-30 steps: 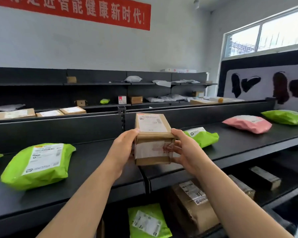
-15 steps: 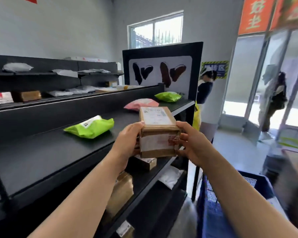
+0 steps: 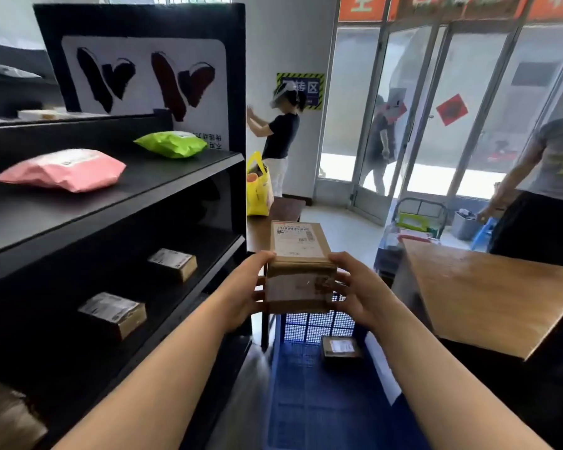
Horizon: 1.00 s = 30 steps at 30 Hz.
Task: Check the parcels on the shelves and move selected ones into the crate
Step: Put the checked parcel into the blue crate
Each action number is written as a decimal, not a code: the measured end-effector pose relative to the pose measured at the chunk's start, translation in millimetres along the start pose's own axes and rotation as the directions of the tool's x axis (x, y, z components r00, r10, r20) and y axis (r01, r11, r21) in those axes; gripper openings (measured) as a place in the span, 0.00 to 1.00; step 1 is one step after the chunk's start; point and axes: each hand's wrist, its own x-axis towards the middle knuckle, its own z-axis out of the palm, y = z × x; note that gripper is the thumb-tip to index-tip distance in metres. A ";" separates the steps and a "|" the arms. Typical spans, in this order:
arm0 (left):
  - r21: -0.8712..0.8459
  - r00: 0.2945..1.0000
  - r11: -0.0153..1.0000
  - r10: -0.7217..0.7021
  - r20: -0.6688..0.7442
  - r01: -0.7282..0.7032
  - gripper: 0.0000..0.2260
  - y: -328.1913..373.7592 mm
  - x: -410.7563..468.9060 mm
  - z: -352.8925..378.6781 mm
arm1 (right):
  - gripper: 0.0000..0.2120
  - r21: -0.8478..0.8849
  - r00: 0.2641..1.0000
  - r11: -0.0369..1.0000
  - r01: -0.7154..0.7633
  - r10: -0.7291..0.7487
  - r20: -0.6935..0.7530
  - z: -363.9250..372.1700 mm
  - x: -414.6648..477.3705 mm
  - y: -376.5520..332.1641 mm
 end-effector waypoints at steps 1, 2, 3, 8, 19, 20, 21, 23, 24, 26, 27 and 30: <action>-0.002 0.999 1.000 -0.024 0.022 0.024 0.16 -4.7 16.8 7.8 | 0.08 0.004 1.000 1.000 -0.008 0.008 -0.012 -12.7 12.0 0.8; -0.003 0.998 0.999 -0.047 0.038 0.047 0.16 -9.6 33.2 14.8 | 0.07 0.010 1.000 1.000 -0.016 0.016 -0.023 -24.3 23.7 2.5; -0.005 0.996 0.997 -0.071 0.048 0.072 0.17 -15.4 50.0 20.8 | 0.07 0.019 0.999 0.999 -0.027 0.028 -0.035 -35.4 35.8 5.4; -0.006 0.983 0.984 -0.176 0.060 0.177 0.12 -40.2 125.0 41.4 | 0.07 0.089 0.988 0.991 -0.099 0.109 -0.109 -78.2 93.4 26.2; -0.014 0.899 0.916 -0.390 0.198 0.401 0.14 -95.8 306.7 43.5 | 0.12 0.303 0.925 0.934 -0.191 0.275 -0.263 -125.4 232.5 79.6; -0.004 0.886 0.906 -0.413 0.211 0.424 0.15 -100.1 323.4 43.1 | 0.14 0.315 0.916 0.927 -0.202 0.293 -0.275 -128.0 244.6 84.8; 0.009 0.872 0.895 -0.436 0.222 0.445 0.15 -105.5 339.7 42.8 | 0.14 0.333 0.907 0.920 -0.205 0.306 -0.289 -131.9 256.1 91.2; 0.042 0.846 0.875 -0.477 0.240 0.482 0.14 -117.5 371.5 45.3 | 0.10 0.384 0.886 0.903 -0.194 0.329 -0.327 -140.1 278.2 104.5; 0.052 0.838 0.868 -0.490 0.240 0.493 0.14 -122.7 381.8 46.1 | 0.09 0.409 0.876 0.894 -0.184 0.338 -0.344 -142.0 284.6 108.9; 0.084 0.812 0.846 -0.531 0.243 0.527 0.15 -138.7 410.0 52.7 | 0.08 0.457 0.861 0.875 -0.157 0.348 -0.370 -152.9 305.3 122.9; 0.109 0.797 0.831 -0.555 0.239 0.546 0.15 -146.4 421.0 55.5 | 0.08 0.473 0.859 0.868 -0.149 0.351 -0.373 -158.5 314.3 129.8; 0.168 0.748 0.781 -0.625 0.224 0.602 0.16 -178.3 458.0 70.3 | 0.12 0.518 0.852 0.845 -0.133 0.365 -0.376 -185.0 346.8 156.6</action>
